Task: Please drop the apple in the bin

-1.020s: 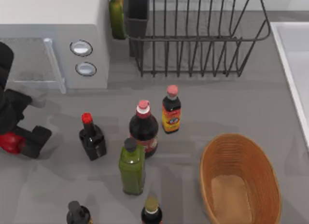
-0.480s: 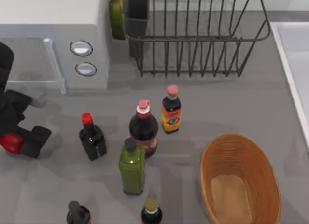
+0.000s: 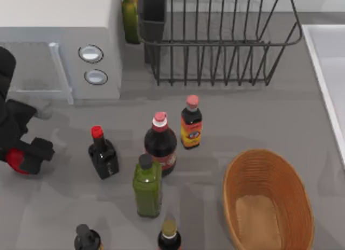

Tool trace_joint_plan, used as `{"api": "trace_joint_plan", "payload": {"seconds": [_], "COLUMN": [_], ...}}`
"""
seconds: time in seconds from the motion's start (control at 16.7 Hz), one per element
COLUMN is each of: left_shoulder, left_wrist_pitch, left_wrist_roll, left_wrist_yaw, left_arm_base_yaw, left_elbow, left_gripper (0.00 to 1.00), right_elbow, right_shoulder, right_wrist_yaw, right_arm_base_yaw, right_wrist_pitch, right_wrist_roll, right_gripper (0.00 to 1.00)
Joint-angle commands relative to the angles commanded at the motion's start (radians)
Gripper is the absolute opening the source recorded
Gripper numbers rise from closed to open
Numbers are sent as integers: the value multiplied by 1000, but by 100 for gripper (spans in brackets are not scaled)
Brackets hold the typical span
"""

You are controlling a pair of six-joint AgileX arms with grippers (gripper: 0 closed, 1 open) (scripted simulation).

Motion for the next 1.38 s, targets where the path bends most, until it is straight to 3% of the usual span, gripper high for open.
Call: {"api": "trace_joint_plan", "payload": {"seconds": [0.54,1.02,1.38], "left_shoulder": [-25,-120,-187], "left_wrist_pitch": [-63,-393,-585], "left_wrist_roll": [2,41,14], "left_wrist_yaw": [11,-46,-13], "left_arm_base_yaw": [-6,-47,-33], "left_elbow": [-5,128,335], "left_gripper": [0,0,0], "right_elbow": [0,0,0], "right_shoulder": [0,0,0], "right_wrist_yaw": [0,0,0], "right_arm_base_yaw": [0,0,0], "right_wrist_pitch": [0,0,0], "right_wrist_roll": [0,0,0], "right_gripper": [100,100,100]}}
